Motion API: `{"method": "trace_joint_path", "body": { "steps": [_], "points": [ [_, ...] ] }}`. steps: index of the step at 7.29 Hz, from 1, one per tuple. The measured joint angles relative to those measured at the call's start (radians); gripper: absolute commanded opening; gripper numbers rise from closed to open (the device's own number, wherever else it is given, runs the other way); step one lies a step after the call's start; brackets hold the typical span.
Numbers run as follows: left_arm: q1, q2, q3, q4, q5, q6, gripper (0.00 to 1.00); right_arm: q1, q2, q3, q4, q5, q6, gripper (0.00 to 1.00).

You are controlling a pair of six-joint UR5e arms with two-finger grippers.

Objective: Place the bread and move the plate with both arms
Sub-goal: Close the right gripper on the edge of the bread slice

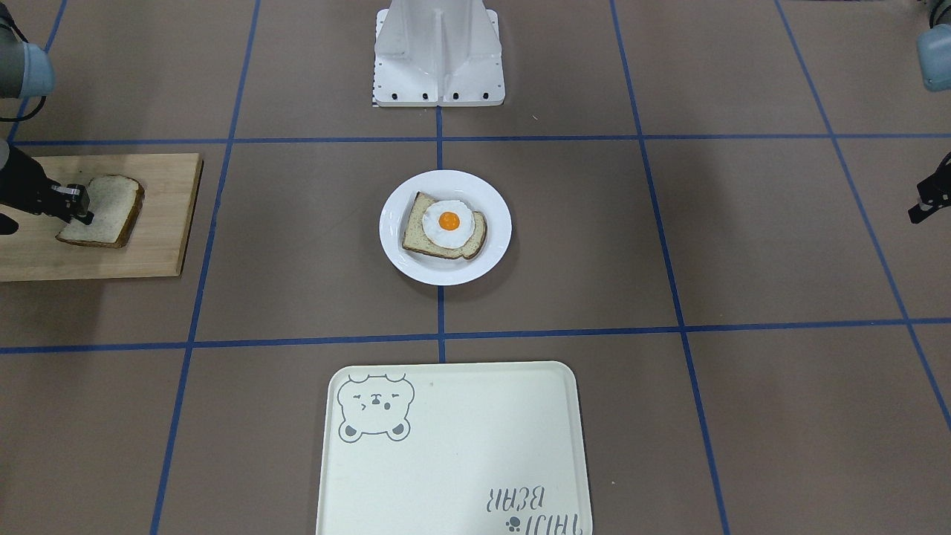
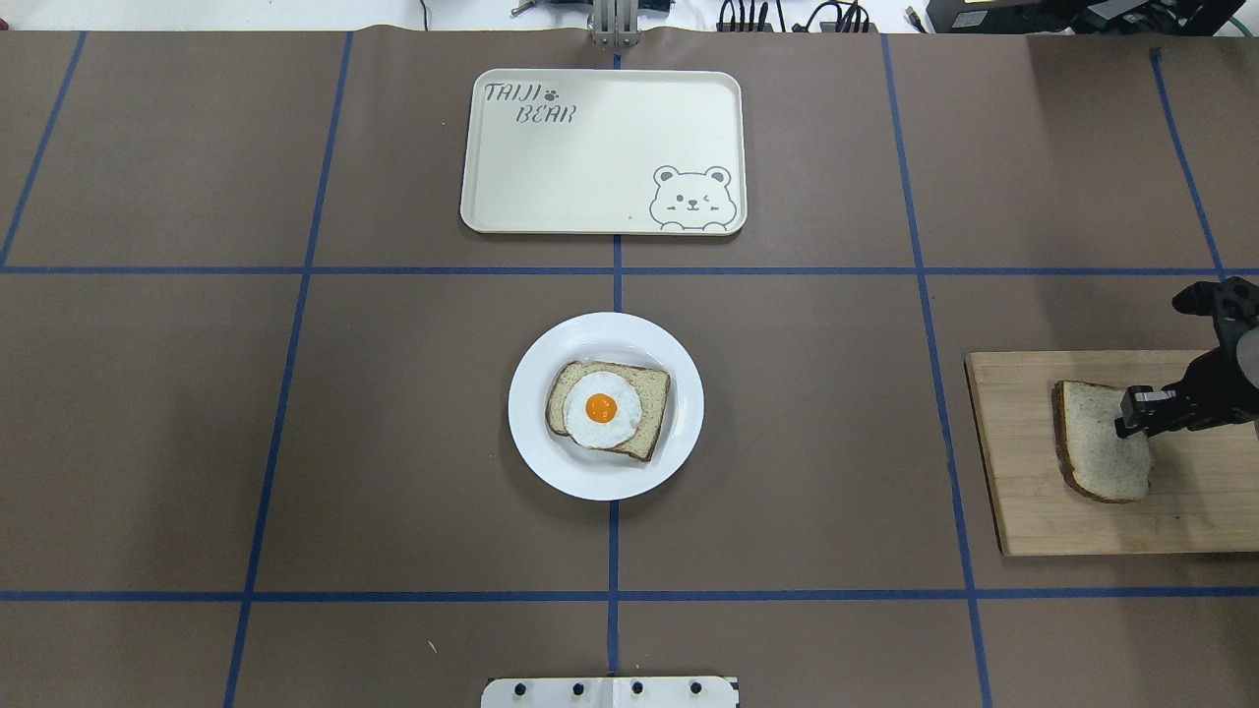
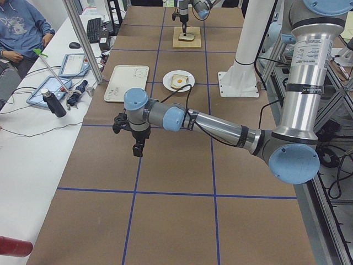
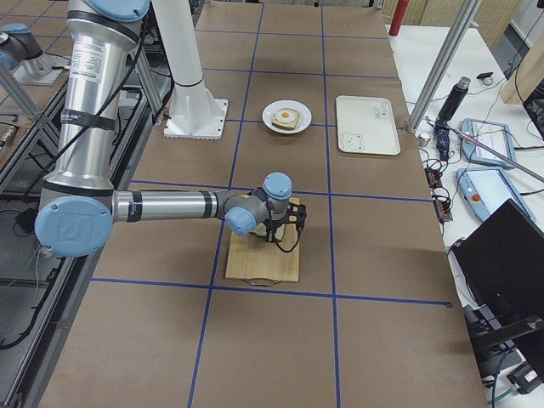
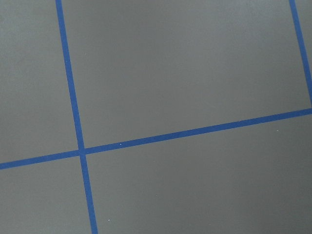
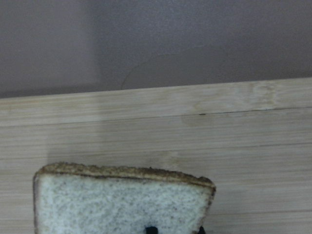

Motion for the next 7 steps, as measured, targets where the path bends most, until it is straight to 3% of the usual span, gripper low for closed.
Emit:
{"method": "trace_joint_path", "body": {
  "steps": [5, 6, 7],
  "points": [
    [0.000, 0.001, 0.001, -0.001, -0.007, 0.000, 0.98, 0.053, 0.020, 0.084, -0.009, 0.122, 0.004, 0.00],
    [0.000, 0.001, 0.001, -0.001, -0.008, 0.000, 0.98, 0.067, 0.037, 0.085, -0.012, 0.143, 0.004, 0.27],
    [0.000, 0.001, 0.002, -0.001, -0.009, 0.000, 0.98, 0.074, 0.043, 0.071, -0.012, 0.147, 0.000, 0.71]
  ]
}}
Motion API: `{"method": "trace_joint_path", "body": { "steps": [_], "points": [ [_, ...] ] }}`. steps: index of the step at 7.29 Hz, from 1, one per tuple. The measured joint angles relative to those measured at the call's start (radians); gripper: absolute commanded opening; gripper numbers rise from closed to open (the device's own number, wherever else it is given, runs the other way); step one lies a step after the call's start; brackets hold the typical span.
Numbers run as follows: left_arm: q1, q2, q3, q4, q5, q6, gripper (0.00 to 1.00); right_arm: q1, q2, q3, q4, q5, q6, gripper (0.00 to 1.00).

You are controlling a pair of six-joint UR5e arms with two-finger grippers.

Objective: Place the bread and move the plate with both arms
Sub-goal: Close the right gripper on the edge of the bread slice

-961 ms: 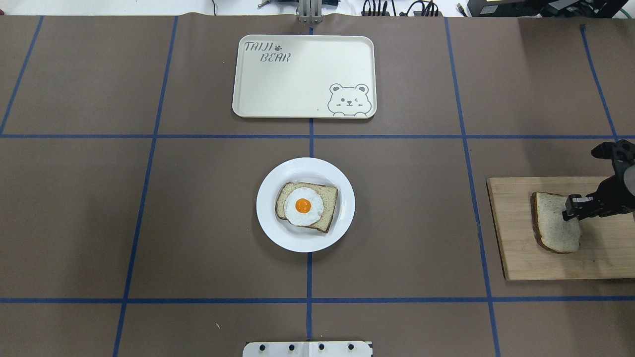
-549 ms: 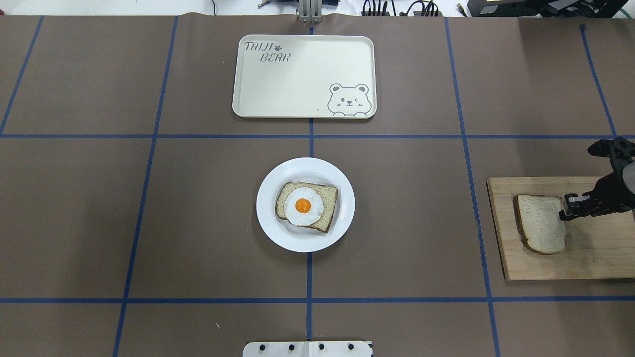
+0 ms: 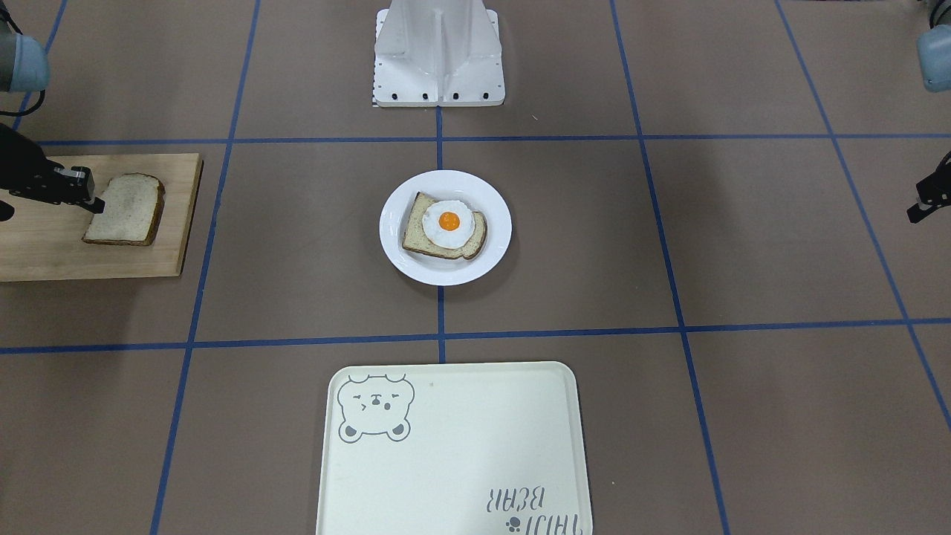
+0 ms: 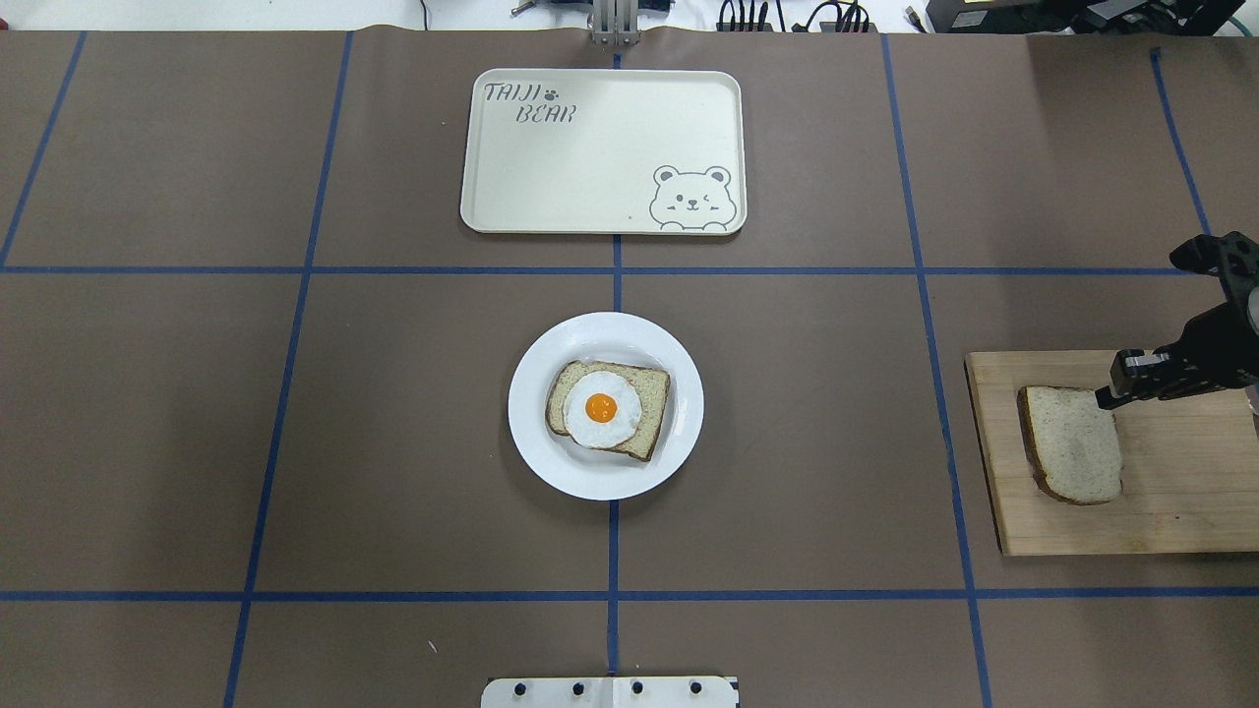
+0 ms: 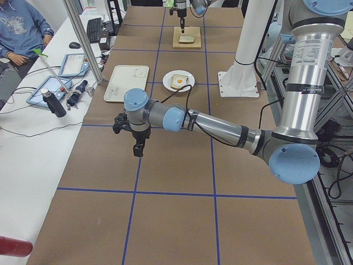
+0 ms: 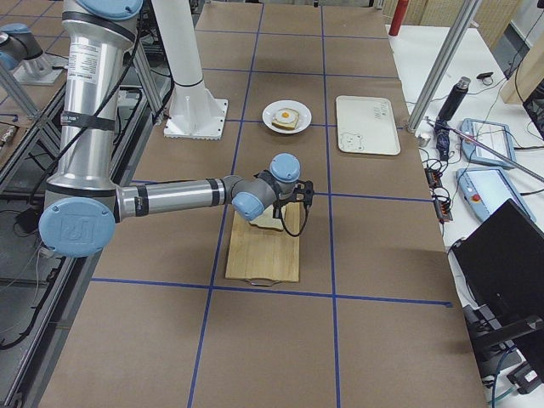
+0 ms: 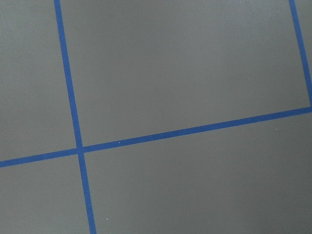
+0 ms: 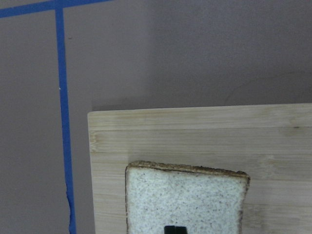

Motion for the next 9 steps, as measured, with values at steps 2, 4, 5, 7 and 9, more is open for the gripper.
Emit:
{"method": "trace_joint_path", "body": {
  "steps": [2, 4, 5, 7, 9],
  "points": [
    [0.001, -0.002, 0.001, 0.000, 0.000, -0.001, 0.98, 0.002, -0.001, -0.052, 0.007, -0.035, -0.001, 0.79],
    [0.001, -0.002, -0.001, 0.000, 0.000, -0.004, 0.98, 0.003, -0.002, -0.089, 0.010, -0.063, 0.001, 0.78],
    [0.000, -0.002, -0.003, 0.000, 0.000, -0.004, 0.98, 0.002, 0.000, -0.094, 0.011, -0.066, 0.003, 0.75],
    [-0.001, 0.002, -0.011, 0.000, 0.000, -0.005, 0.98, -0.005, 0.003, -0.098, 0.011, -0.065, 0.003, 0.64],
    [-0.002, 0.004, -0.019, 0.000, 0.000, -0.005, 0.98, -0.021, 0.006, -0.100, 0.012, -0.063, 0.001, 0.64]
  ]
}}
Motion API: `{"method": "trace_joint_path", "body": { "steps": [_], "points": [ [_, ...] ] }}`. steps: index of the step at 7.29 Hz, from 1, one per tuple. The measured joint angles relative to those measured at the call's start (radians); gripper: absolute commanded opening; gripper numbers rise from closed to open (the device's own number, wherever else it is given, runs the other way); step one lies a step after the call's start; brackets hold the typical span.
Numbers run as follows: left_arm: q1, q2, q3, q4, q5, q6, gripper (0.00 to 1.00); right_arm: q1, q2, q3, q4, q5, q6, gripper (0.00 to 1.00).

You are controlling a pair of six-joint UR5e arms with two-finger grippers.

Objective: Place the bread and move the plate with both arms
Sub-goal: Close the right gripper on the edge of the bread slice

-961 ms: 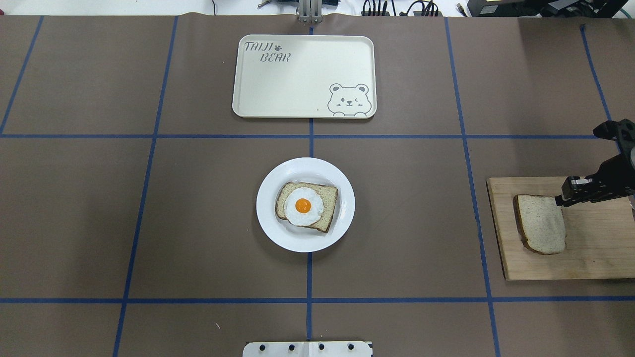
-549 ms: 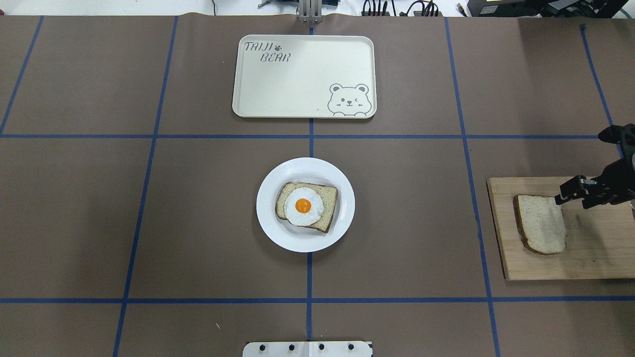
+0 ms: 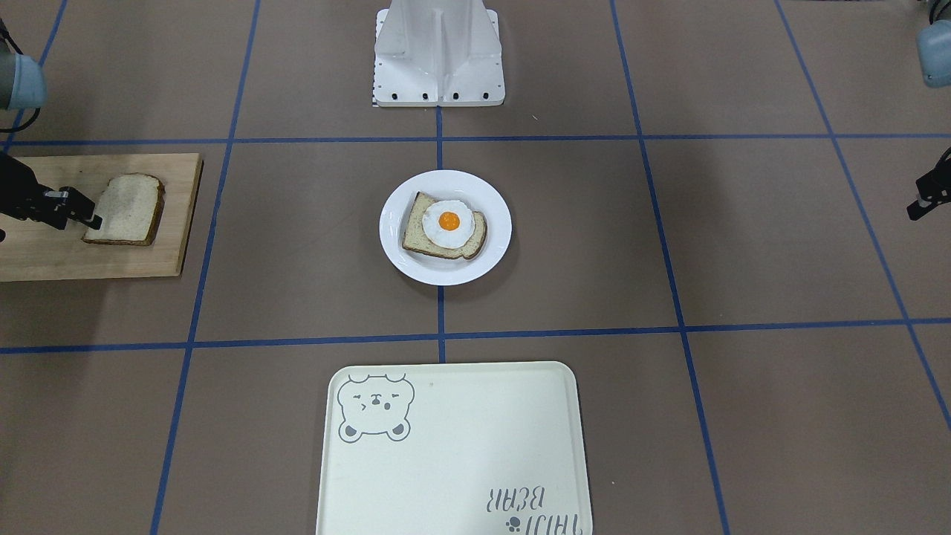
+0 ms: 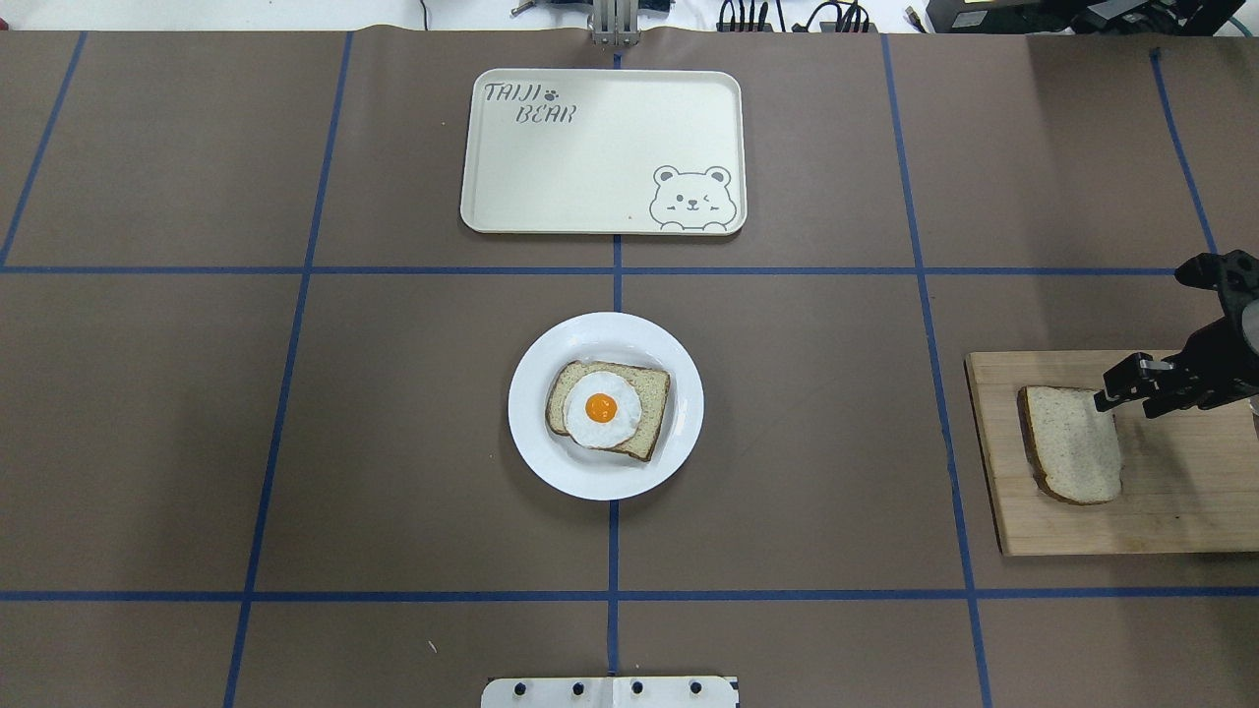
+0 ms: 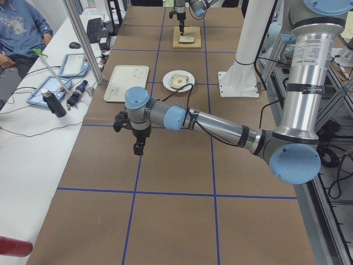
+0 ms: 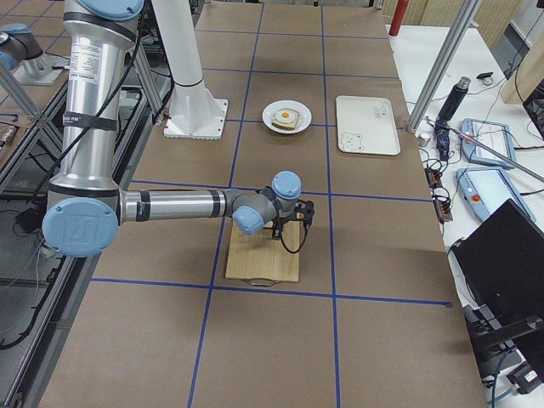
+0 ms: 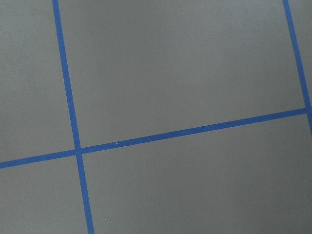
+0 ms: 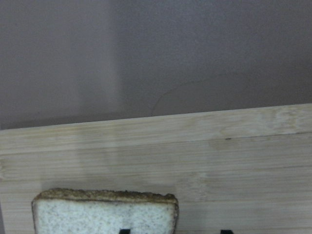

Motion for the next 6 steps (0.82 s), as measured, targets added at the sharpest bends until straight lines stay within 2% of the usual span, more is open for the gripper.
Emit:
{"method": "trace_joint_path", "body": {
  "steps": [2, 3, 6],
  "points": [
    [-0.001, 0.002, -0.006, 0.001, 0.000, -0.001, 0.98, -0.020, 0.001, 0.001, 0.000, 0.000, -0.004, 0.62],
    [-0.001, 0.002, -0.006, 0.001, 0.000, -0.001, 0.98, -0.025, 0.001, 0.000, 0.001, -0.001, -0.007, 0.53],
    [0.000, 0.002, -0.003, 0.002, 0.000, 0.000, 0.98, -0.028, 0.000, -0.010, 0.000, 0.000, -0.009, 0.51]
  ]
}}
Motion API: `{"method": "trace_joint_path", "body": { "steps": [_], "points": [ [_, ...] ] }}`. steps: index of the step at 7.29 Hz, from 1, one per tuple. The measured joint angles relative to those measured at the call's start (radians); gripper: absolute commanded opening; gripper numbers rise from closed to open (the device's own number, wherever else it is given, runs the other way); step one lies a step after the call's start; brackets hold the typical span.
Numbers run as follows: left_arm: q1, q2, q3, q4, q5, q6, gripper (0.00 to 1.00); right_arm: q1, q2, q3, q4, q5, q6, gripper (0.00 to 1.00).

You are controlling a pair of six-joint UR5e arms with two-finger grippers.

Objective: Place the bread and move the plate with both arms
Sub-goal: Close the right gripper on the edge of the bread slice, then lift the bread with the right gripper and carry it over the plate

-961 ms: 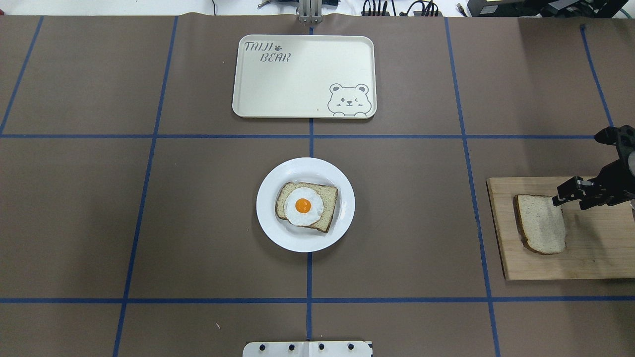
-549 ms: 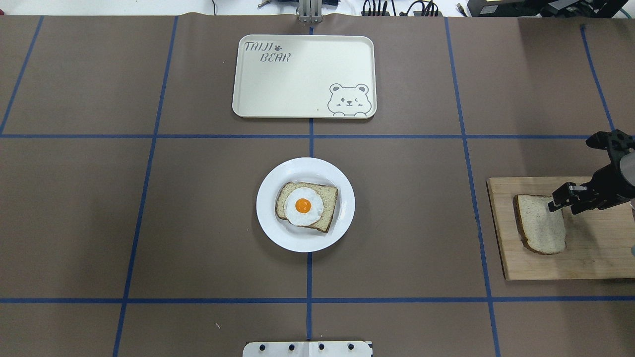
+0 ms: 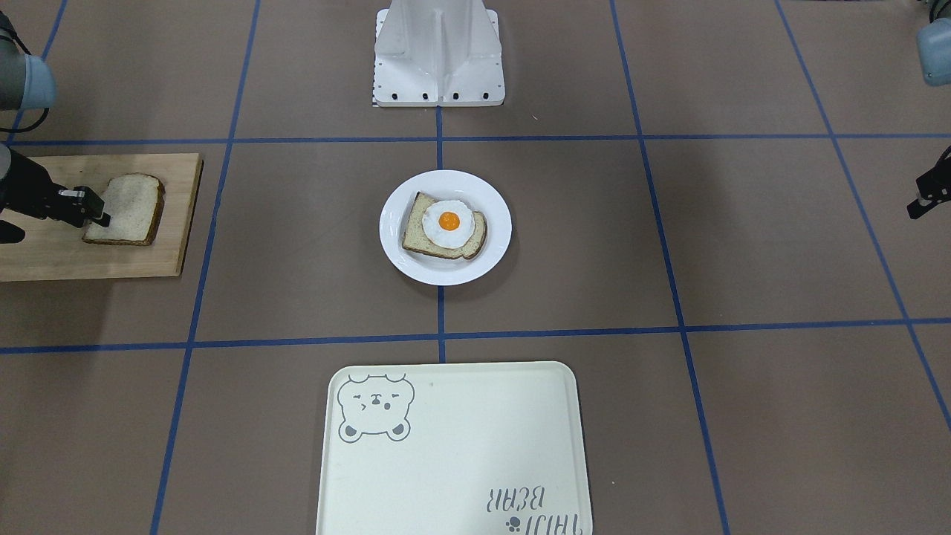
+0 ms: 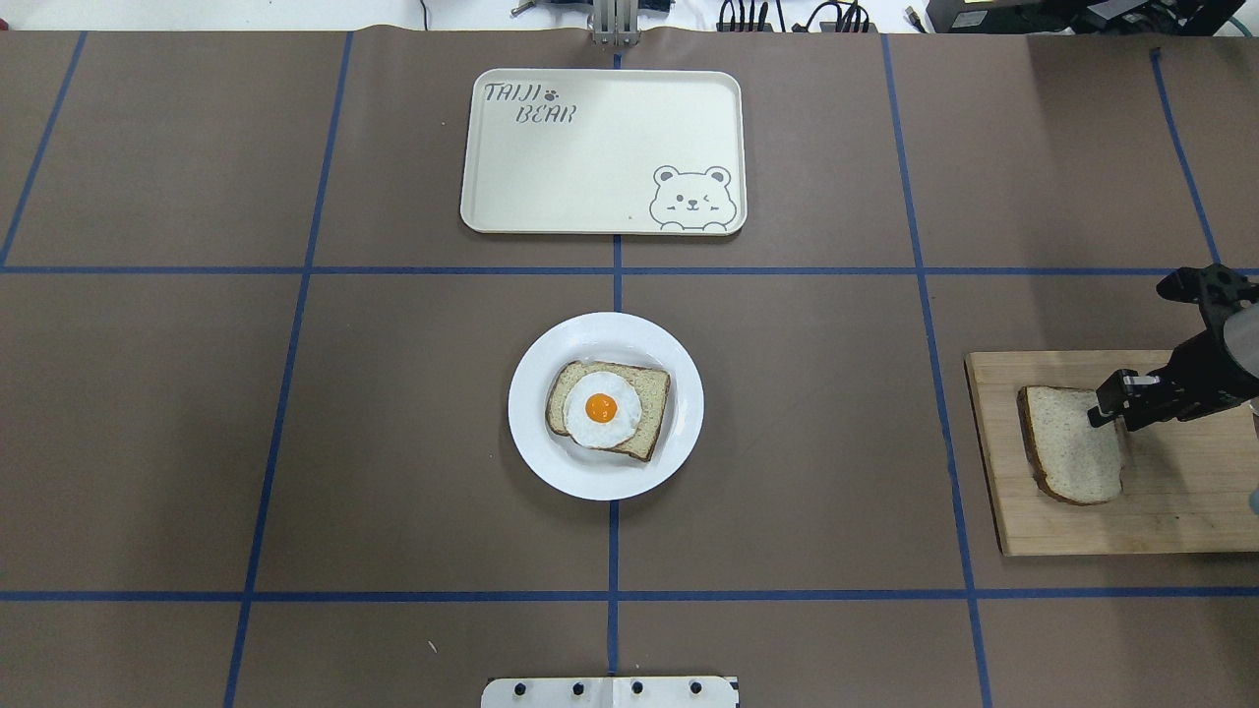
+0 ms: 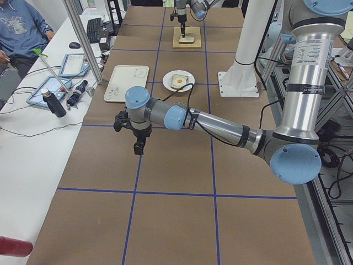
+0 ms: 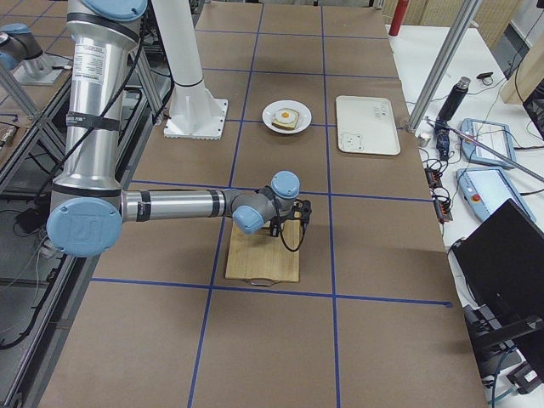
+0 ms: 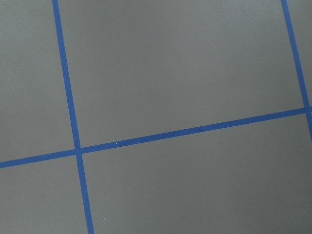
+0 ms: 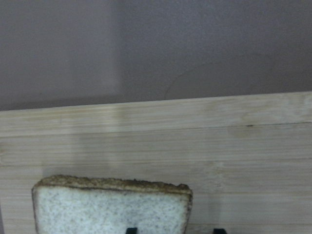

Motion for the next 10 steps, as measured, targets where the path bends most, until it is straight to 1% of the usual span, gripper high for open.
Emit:
{"method": "trace_joint_path", "body": {
  "steps": [1, 2, 3, 8, 10],
  "points": [
    [0.000, 0.000, 0.001, 0.000, 0.000, 0.000, 0.98, -0.001, 0.000, -0.005, 0.000, 0.000, 0.000, 0.38],
    [0.000, 0.000, 0.002, 0.000, 0.000, 0.001, 0.98, -0.001, 0.001, -0.007, 0.000, 0.000, 0.001, 0.03],
    [0.000, 0.000, 0.002, 0.000, 0.000, 0.001, 0.98, -0.001, 0.002, -0.008, 0.000, 0.000, 0.003, 0.00],
    [0.000, 0.000, 0.002, 0.000, 0.000, 0.004, 0.98, 0.000, 0.010, 0.001, 0.000, 0.009, 0.001, 0.00],
    [0.000, 0.000, 0.002, 0.000, 0.000, 0.003, 0.98, 0.005, 0.015, 0.022, 0.001, 0.041, 0.000, 0.00]
  ]
}}
